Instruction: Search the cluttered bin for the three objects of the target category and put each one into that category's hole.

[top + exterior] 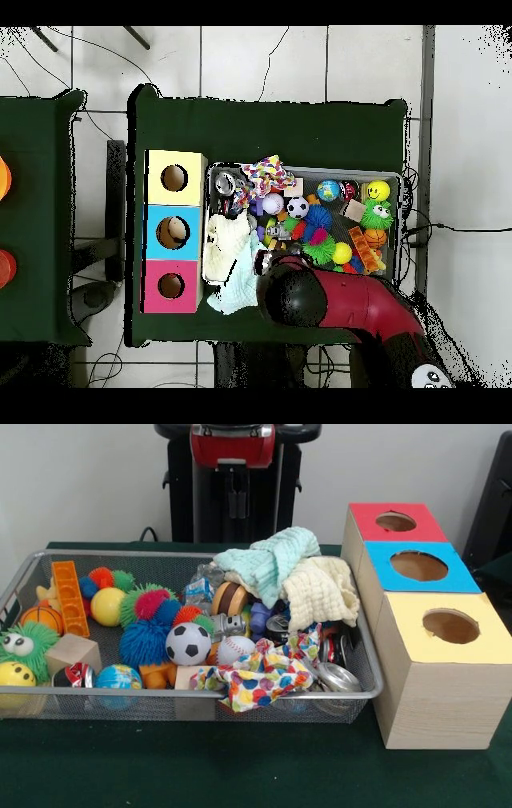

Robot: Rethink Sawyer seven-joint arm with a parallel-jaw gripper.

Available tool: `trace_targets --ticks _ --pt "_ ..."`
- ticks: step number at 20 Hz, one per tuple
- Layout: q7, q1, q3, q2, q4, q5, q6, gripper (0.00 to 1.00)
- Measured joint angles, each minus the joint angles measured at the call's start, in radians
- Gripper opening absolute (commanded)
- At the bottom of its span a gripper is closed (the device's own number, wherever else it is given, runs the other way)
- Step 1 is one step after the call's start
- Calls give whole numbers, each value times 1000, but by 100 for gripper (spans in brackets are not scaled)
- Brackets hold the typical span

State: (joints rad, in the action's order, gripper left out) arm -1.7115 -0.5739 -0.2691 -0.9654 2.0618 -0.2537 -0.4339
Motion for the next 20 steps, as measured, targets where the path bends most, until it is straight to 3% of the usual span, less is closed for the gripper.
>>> trace_targets --ticks 6,20 --pt "0 19 -1 -43 -6 -20 -20 0" --pt "0 8 -26 -2 -6 -67 -20 0"
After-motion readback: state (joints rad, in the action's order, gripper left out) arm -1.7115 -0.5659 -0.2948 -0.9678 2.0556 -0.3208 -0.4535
